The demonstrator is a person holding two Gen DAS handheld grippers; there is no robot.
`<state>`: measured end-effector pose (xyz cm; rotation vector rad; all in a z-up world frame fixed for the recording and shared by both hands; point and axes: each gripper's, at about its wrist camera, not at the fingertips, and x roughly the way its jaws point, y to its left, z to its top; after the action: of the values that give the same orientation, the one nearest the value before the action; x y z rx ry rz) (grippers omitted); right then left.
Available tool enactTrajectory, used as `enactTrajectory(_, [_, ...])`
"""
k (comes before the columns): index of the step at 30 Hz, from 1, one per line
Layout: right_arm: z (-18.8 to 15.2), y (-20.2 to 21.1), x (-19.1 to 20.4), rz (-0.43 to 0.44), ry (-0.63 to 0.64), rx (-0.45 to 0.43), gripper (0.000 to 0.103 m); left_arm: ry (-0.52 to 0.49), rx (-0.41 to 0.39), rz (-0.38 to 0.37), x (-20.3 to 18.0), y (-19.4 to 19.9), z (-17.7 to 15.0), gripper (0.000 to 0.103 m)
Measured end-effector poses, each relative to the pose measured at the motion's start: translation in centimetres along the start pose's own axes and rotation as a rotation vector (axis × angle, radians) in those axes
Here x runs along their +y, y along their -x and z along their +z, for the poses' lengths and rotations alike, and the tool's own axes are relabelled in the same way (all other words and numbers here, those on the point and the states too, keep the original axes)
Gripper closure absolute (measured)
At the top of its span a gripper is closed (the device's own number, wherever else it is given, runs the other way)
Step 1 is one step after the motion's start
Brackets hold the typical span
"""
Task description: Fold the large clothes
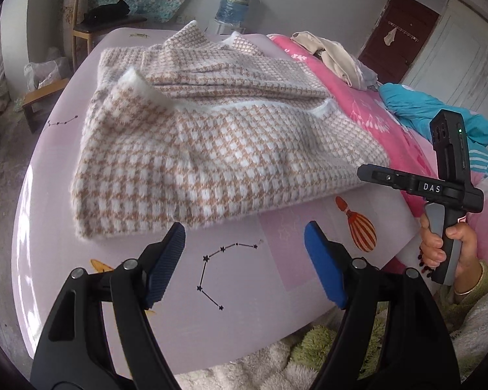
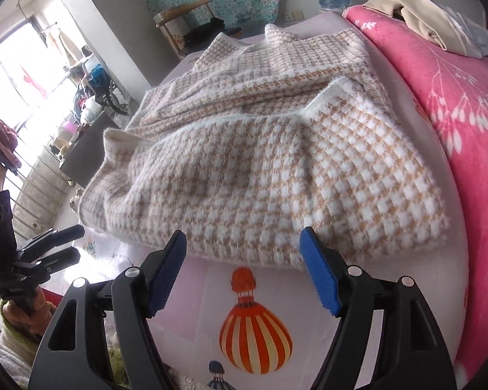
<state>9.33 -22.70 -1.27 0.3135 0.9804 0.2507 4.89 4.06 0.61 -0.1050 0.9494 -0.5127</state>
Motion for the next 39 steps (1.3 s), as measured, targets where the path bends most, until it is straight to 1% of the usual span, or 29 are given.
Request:
enactTrajectory(2, [-0.4, 0.4, -0.2, -0.007, -0.004, 0.0, 0.029, 0.029, 0.011, -0.003, 0.4, -0.2, -0.7, 0.03])
enactTrajectory(6, [-1.2, 0.9, -0.8, -0.021, -0.026, 0.006, 0.029, 0.102, 0.02, 0.002, 1.9, -1.0, -1.7, 0.03])
enactTrajectory(9, [-1.7, 1.1, -1.5, -0.04, -0.054, 0.012, 0.028, 0.173, 0.01, 0.009, 3.5, -1.6, -2.0, 0.03])
enactTrajectory(12, [-2.0, 1.3, -2.5, -0.078, -0.088, 0.01, 0.028, 0.245, -0.015, 0.02, 5.3, -1.9, -2.1, 0.03])
enactTrajectory(14, [-2.1, 1.4, -3.5, -0.101, -0.119, 0.009, 0.029, 0.285, -0.046, 0.0, 6.3, -1.8, -2.1, 0.03])
enactTrajectory(16, [-2.2, 1.4, -4.6, -0.13, -0.162, 0.007, 0.029, 0.328, -0.073, -0.023, 7.3, -1.7, -2.0, 0.027])
enactTrajectory(19, [-2.2, 1.3, -6.2, -0.153, -0.228, 0.005, 0.029, 0.399, -0.108, -0.079, 8.7, -1.7, -1.9, 0.027])
enactTrajectory(21, [-2.2, 1.3, -6.9, -0.131, -0.265, -0.011, 0.028, 0.438, -0.128, -0.111, 9.3, -1.7, -1.9, 0.026])
enactTrajectory(26, [-1.4, 1.0, -7.4, -0.13, -0.311, -0.047, 0.028, 0.508, -0.167, -0.16, 10.1, -2.1, -1.7, 0.026])
enactTrajectory(32, [-0.9, 0.5, -8.1, -0.089, -0.379, -0.081, 0.028, 0.527, -0.185, -0.154, 10.1, -2.4, -1.5, 0.026])
enactTrajectory(35, [-0.9, 0.8, -8.3, -0.089, -0.409, -0.105, 0.028, 0.549, -0.196, -0.153, 10.2, -2.6, -1.5, 0.028])
enactTrajectory(37, [-0.9, 1.1, -8.7, -0.103, -0.433, -0.123, 0.028, 0.565, -0.202, -0.147, 10.4, -2.6, -1.4, 0.031])
enactTrajectory(39, [-1.0, 1.3, -9.2, -0.091, -0.469, -0.14, 0.028, 0.586, -0.211, -0.142, 10.5, -2.7, -1.5, 0.034])
